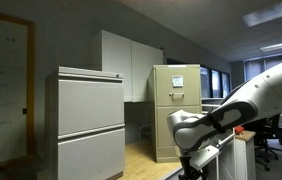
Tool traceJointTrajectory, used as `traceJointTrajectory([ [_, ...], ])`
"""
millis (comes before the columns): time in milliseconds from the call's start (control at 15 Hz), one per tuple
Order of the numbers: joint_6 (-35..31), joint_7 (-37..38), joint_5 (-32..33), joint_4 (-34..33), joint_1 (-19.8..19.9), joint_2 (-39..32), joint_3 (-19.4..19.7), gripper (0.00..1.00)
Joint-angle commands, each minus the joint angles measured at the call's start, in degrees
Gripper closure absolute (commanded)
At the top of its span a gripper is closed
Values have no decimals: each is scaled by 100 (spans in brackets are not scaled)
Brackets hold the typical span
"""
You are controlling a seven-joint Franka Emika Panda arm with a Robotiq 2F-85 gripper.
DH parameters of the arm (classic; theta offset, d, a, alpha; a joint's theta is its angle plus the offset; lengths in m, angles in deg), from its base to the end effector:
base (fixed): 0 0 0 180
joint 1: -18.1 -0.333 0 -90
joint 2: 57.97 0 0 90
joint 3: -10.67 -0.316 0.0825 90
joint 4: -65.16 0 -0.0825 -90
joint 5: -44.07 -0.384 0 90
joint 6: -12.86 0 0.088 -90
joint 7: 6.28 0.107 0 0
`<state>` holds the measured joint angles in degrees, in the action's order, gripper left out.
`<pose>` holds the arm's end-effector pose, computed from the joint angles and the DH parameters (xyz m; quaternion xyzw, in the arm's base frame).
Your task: Open the bottom drawer of the cabinet to the right.
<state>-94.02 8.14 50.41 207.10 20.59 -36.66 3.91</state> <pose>0.3944 0.0210 0.4076 0.9874 -0.0718 -0.1082 0.0901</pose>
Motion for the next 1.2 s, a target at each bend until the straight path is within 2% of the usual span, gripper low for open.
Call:
traceJointTrajectory([
  [0, 0, 24, 28, -10, -89, -6, 85, 0],
  [600, -4, 38, 72, -67, -65, -51, 95, 0],
  [1133, -183, -18, -357, -1146, 80, -354, 575, 0],
])
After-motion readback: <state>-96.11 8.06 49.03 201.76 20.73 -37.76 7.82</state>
